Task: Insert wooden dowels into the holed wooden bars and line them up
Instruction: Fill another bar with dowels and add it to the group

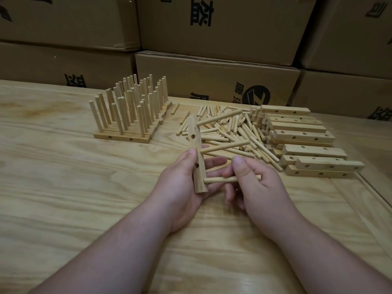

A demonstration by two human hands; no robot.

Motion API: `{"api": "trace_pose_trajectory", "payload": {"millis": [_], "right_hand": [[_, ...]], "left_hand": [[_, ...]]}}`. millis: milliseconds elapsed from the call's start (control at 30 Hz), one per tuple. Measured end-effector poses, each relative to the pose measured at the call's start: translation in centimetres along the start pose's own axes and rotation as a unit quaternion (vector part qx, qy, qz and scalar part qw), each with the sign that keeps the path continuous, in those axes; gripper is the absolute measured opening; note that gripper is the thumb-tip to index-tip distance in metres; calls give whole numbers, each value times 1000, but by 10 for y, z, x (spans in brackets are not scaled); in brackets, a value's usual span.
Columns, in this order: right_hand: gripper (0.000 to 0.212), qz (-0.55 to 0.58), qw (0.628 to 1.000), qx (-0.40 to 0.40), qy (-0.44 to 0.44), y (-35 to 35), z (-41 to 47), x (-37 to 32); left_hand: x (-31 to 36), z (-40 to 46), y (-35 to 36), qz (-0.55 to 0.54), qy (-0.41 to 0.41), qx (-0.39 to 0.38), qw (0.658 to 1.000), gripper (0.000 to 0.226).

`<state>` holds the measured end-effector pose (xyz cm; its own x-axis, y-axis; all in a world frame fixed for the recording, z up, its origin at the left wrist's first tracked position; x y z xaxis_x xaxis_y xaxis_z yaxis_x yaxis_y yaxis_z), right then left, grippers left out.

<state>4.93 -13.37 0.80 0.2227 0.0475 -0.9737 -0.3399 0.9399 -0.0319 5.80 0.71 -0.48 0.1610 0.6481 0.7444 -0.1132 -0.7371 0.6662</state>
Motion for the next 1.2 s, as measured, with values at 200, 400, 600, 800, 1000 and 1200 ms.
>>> {"api": "trace_pose_trajectory", "payload": {"millis": [200, 400, 600, 800, 1000, 1200], "right_hand": [[36, -10, 1000, -6, 17, 0, 0, -1], [35, -24, 999, -26, 20, 0, 0, -3], [33, -35, 999, -28, 23, 1, 1, 4], [32, -71, 996, -44, 3, 2, 2, 8], [33, -6, 1000, -17, 14, 0, 3, 8], [41, -143, 987, 33, 59, -2, 3, 15]], "left_hand": [[-3, 2, -4, 37, 9, -8, 999, 38], [-4, 4, -6, 46, 15, -18, 999, 41], [-2, 0, -4, 55, 22, -37, 998, 37], [-2, -1, -2, 70, 25, -40, 996, 37], [-3, 1, -1, 49, 23, -29, 998, 40], [-2, 1, -3, 10, 32, -39, 999, 44]]}}
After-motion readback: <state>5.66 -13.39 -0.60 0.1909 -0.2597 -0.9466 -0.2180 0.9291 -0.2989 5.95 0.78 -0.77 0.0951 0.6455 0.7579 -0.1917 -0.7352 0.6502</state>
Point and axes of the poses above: each hand's wrist, its own z-axis towards the middle knuckle, its own y-axis out of the palm, x = y × z, the point moved 2 cm from there along z, towards the middle knuckle, and after that the axes turned 7 degrees about -x, right-handed, at the moved point
